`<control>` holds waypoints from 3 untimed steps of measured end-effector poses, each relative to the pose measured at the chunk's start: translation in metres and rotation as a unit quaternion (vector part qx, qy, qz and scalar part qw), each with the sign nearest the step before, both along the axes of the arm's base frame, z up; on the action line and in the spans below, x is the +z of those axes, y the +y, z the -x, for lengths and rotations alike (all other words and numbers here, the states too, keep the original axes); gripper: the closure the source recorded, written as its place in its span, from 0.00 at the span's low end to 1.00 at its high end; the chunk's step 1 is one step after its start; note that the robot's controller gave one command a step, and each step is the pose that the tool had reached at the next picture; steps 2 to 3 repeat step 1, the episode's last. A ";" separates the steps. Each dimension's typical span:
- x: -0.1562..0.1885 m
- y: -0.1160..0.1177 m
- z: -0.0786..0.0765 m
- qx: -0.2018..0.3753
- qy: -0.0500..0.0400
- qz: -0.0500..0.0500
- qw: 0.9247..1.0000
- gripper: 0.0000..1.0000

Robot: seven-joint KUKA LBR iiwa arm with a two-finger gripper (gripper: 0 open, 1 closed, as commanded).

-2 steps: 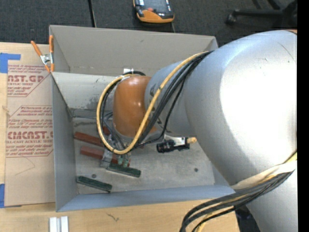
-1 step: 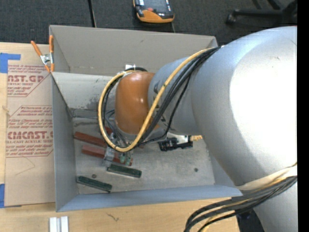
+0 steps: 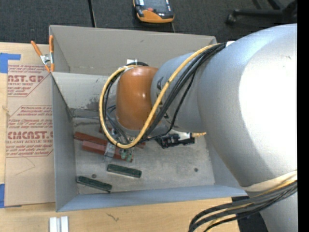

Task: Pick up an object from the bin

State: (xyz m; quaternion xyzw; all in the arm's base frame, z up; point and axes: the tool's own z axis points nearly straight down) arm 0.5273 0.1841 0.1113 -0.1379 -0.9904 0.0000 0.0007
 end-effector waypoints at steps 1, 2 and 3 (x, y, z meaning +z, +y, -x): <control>0.011 0.000 0.000 0.000 -0.001 0.000 1.000 1.00; 0.011 0.000 0.000 0.000 -0.001 0.000 1.000 1.00; 0.011 0.000 0.000 0.000 -0.001 0.000 1.000 1.00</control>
Offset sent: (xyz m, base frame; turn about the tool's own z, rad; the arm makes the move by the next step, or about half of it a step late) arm 0.0000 -0.0001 0.0385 0.0000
